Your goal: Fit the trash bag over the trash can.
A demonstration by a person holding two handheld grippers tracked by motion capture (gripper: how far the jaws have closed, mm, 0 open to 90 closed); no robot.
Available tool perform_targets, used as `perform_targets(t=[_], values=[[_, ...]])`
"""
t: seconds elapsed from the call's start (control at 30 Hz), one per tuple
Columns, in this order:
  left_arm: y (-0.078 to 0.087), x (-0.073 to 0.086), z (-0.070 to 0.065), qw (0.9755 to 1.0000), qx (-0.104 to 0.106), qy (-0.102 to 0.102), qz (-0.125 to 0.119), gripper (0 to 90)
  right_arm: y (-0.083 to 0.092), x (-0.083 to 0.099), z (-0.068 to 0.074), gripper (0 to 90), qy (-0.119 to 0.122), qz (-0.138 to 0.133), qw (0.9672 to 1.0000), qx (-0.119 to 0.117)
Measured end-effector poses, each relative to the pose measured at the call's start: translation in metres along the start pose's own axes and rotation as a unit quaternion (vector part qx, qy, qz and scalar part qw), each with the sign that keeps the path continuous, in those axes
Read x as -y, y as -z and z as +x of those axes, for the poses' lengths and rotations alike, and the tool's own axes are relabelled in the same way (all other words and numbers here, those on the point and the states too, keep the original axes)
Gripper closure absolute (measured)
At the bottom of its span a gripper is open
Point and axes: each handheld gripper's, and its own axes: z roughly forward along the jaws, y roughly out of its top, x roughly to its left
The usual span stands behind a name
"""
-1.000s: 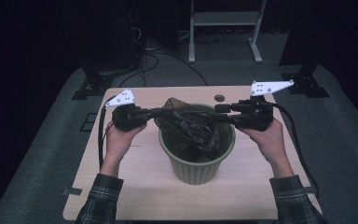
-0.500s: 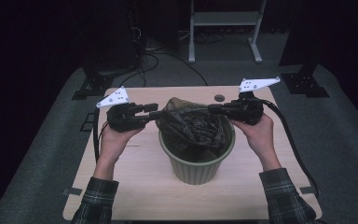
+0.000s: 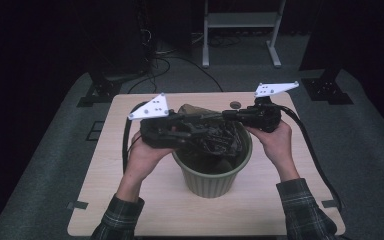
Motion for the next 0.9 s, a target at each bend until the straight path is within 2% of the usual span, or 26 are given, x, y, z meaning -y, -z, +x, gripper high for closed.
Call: perform_targets(t=[0.03, 0.07, 0.17, 0.37, 0.5, 0.53, 0.57, 0.7, 0.83, 0.9], values=[[0.0, 0.0, 0.0, 1.0, 0.0, 0.0, 0.0, 44.7, 0.0, 0.0, 0.0, 90.0, 0.0, 0.0, 1.0, 0.0], [-0.01, 0.0, -0.004, 0.9999, 0.005, -0.004, 0.01, 43.6, 0.001, -0.001, 0.0, 90.0, 0.001, 0.0, 1.0, 0.001], [-0.02, 0.002, -0.009, 0.9996, 0.005, -0.014, 0.025, 40.8, 0.001, -0.001, 0.0, 90.0, 0.0, -0.002, 1.0, 0.001], [-0.029, 0.009, -0.011, 0.9989, -0.001, -0.016, 0.044, 36.5, 0.002, -0.002, -0.001, 90.0, -0.001, -0.001, 1.0, 0.003], [-0.032, 0.01, -0.01, 0.9981, -0.013, -0.021, 0.055, 35.7, 0.001, -0.002, -0.001, 90.0, -0.002, -0.002, 1.0, 0.002], [-0.034, 0.011, -0.008, 0.9973, -0.024, -0.023, 0.066, 35.9, 0.001, -0.002, -0.001, 90.0, -0.002, -0.001, 1.0, 0.0], [-0.035, 0.012, -0.007, 0.997, -0.025, -0.024, 0.069, 37.5, 0.0, -0.003, 0.0, 90.0, -0.002, -0.001, 1.0, 0.0], [-0.037, 0.013, -0.004, 0.9957, -0.022, -0.032, 0.084, 62.1, -0.002, -0.003, 0.002, 90.0, 0.0, -0.001, 1.0, -0.003], [-0.038, 0.016, -0.003, 0.9949, -0.007, -0.032, 0.096, 87.4, -0.001, -0.004, 0.002, 90.0, 0.001, -0.003, 1.0, -0.003], [-0.036, 0.017, -0.002, 0.9951, -0.006, -0.03, 0.094, 89.7, 0.0, -0.004, 0.002, 90.0, 0.003, -0.002, 1.0, 0.001]])
